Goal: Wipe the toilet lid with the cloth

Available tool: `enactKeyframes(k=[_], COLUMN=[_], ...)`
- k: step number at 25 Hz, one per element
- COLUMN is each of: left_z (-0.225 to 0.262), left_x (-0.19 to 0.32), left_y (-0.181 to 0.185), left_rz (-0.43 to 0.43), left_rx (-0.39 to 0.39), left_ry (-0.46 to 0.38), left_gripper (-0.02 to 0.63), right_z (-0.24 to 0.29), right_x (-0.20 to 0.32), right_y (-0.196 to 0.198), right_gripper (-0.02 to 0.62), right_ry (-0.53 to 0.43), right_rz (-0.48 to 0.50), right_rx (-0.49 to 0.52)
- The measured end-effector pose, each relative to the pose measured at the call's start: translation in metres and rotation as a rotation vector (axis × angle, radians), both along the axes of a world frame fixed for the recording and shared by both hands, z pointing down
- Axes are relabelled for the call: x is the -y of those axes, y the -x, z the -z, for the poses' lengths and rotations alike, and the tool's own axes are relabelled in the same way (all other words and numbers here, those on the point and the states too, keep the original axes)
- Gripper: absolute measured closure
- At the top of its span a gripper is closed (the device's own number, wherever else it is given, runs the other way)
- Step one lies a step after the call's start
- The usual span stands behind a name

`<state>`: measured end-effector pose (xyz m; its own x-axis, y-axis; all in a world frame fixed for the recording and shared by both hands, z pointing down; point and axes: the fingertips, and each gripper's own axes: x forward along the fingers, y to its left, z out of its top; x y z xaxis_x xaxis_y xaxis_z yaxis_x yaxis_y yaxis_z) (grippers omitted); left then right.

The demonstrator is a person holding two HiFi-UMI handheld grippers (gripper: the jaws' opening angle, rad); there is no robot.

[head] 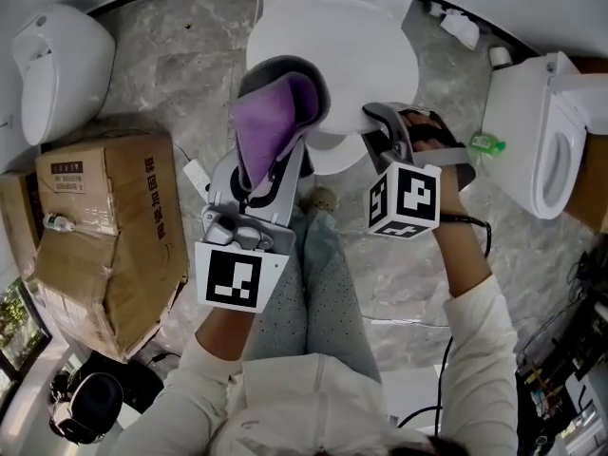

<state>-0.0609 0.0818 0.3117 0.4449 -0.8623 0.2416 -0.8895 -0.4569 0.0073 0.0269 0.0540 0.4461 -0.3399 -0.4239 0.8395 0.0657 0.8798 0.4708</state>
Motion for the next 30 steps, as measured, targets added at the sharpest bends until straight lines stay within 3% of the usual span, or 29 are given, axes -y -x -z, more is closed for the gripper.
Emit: enactKeyframes(k=[4,10,17,21,26,30], left_z=[-0.008,-0.020,-0.036,-0.043,-0.044,-0.043], left_x=[-0.002,-0.011,-0.029,-0.037,-0.044,-0.047], left_y=[0.000,-0.001,-0.001,-0.001,-0.004,-0.005], left_rz=[-0.016,-0.036,-0.055,-0.059,-0.075,-0.084], left_rx=[-0.008,-0.016,-0.021,-0.035,-0.036,-0.032], left_ry=[0.001,-0.007,0.002,0.015,0.016,0.018], left_gripper=[0.558,0.558,0.558,0.558,0.558,0.558], right_z=[-0.006,-0.010,-0.046,-0.069,-0.079,-0.090], right_x=[-0.006,-0.014,-0.045,-0.060,-0.072,-0.082], right_y=[0.000,-0.001,-0.002,-0.001,-0.002,-0.006], right_gripper=[0.482,0.503,0.501,0.485,0.433,0.430], right_ry=[-0.034,-0.174,-0.151,-0.109,0.095,0.240], right_rz=[-0.022,-0.021,0.000,0.022,0.001,0.041], right_rx=[0.041,0.084,0.023,-0.010,-0.009,-0.102])
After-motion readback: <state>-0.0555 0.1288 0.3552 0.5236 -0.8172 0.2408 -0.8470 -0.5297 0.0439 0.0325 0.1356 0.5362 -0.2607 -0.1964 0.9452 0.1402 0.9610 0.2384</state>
